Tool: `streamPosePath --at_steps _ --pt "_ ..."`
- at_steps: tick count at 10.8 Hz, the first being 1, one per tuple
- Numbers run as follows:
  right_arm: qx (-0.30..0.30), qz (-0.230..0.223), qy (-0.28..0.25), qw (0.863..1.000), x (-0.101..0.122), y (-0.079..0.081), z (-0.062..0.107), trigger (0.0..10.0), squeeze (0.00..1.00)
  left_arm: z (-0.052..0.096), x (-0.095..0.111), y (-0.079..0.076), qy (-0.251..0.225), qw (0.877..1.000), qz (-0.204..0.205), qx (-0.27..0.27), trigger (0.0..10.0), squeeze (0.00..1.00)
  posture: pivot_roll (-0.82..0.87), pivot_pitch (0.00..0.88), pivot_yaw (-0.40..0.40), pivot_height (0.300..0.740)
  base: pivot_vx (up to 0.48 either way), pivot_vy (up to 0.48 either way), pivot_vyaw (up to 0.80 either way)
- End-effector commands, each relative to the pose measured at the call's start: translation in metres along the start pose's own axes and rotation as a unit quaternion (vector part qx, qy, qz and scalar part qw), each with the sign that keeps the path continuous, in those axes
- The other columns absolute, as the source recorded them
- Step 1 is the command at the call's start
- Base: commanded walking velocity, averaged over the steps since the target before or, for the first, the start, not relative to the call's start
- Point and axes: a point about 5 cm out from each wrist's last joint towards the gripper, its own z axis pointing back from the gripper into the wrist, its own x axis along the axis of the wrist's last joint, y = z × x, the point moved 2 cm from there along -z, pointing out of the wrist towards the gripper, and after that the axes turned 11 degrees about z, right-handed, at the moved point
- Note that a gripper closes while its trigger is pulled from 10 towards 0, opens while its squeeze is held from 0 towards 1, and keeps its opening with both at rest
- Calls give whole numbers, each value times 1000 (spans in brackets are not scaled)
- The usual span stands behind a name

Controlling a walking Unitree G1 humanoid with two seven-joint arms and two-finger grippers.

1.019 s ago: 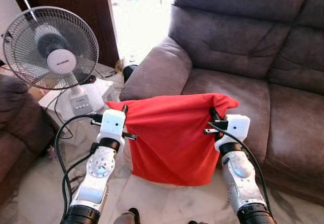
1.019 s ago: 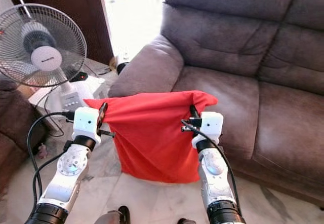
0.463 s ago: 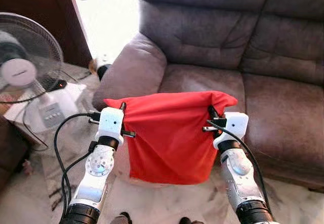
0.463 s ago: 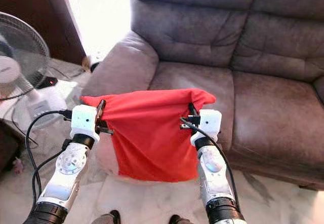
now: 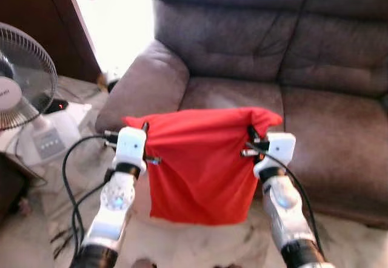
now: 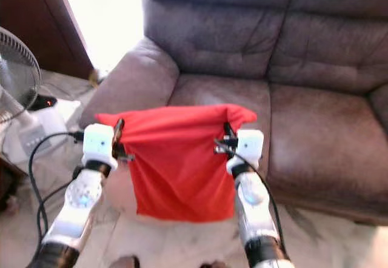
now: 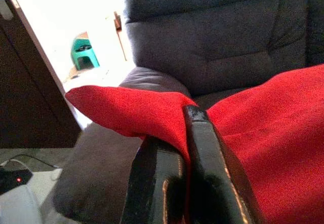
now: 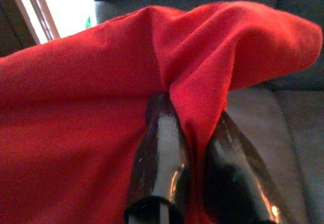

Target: Move the pillow to the sofa from floor

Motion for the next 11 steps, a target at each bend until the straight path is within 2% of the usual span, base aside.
streamPosePath --at_steps 1,5,11 --pt "-49 -4 -41 998 18 -22 -4 10000 0 0 6 14 -16 1000 -7 24 10000 0 161 125 -15 740 0 -289 0" --pt "-47 -4 -40 998 17 -21 -4 10000 0 0 6 13 -17 1000 -6 21 10000 0 160 116 -12 740 0 -289 0" --pt "-51 0 -41 998 18 -24 -5 10000 0 1 6 13 -15 1000 -5 21 10000 0 160 148 -14 740 0 -287 0"
